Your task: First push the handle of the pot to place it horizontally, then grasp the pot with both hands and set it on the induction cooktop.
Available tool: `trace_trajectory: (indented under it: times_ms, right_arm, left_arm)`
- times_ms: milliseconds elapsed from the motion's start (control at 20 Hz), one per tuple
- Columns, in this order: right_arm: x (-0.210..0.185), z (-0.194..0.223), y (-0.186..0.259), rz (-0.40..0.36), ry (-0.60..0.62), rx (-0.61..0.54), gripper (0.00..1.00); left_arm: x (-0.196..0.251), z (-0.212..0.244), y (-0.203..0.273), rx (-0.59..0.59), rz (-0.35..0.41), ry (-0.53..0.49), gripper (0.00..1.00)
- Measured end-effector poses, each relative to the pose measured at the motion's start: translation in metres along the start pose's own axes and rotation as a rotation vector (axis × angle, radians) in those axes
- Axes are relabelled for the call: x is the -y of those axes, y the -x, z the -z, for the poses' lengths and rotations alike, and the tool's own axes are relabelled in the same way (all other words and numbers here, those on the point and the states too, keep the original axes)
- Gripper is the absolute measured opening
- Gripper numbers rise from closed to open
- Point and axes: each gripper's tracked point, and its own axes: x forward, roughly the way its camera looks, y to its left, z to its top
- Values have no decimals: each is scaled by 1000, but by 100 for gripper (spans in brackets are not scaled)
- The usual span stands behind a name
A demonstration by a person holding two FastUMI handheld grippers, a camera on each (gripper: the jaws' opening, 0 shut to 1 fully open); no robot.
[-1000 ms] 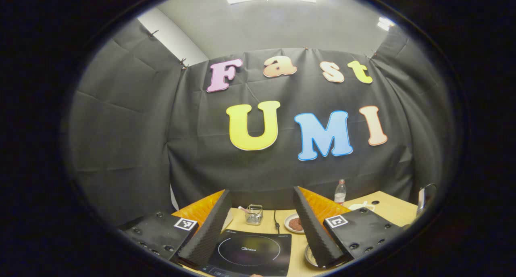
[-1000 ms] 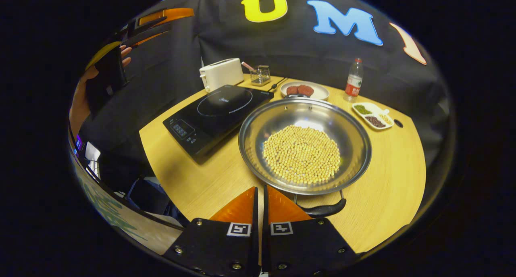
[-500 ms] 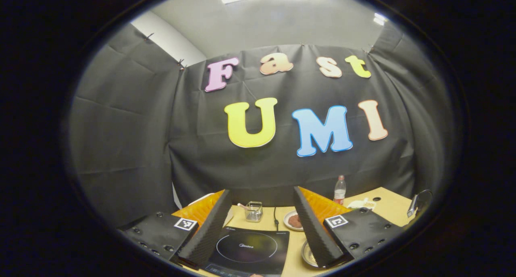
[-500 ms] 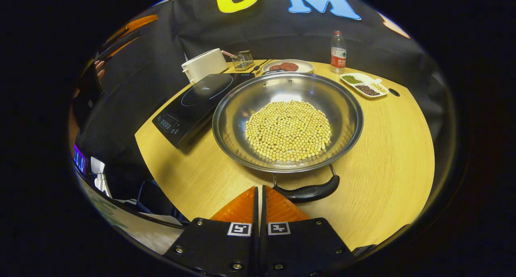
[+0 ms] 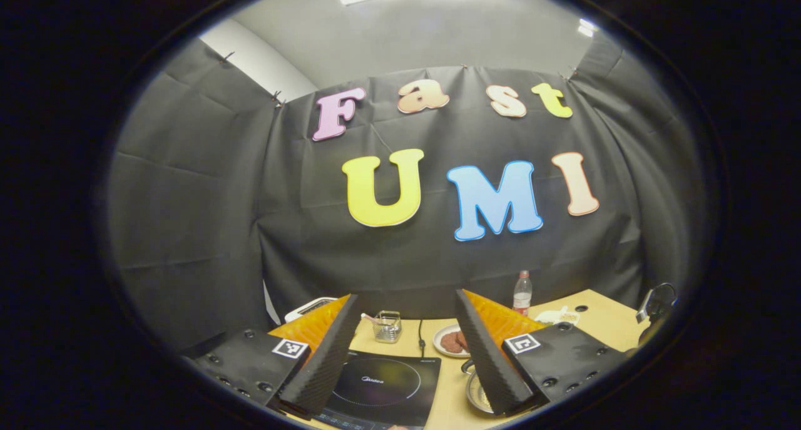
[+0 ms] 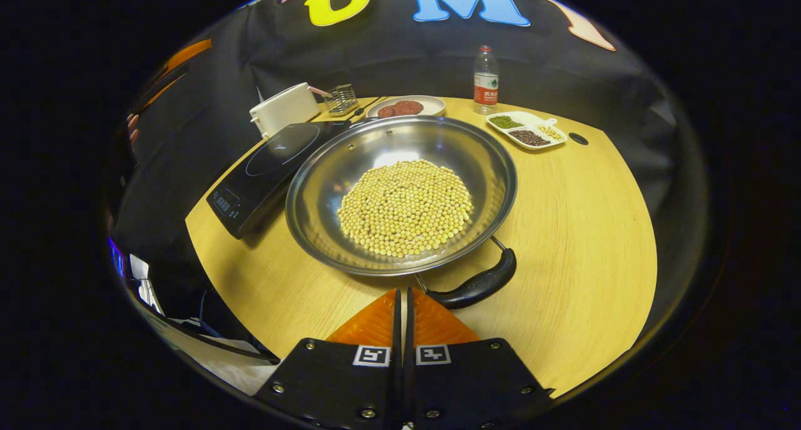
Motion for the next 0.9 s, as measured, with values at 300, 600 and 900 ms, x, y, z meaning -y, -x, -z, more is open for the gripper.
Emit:
trace_trajectory:
  times_ms: [300, 600, 900]
  right_arm:
    - [34, -11, -6, 45, -34, 16, 1]
    - [70, -24, -16, 86, -38, 20, 1]
    - [112, -38, -27, 157, -40, 28, 1]
  left_arm:
    - [6, 8, -2, -21, -10, -10, 98]
    - [15, 16, -6, -42, -21, -7, 98]
    - [23, 36, -8, -87, -32, -10, 98]
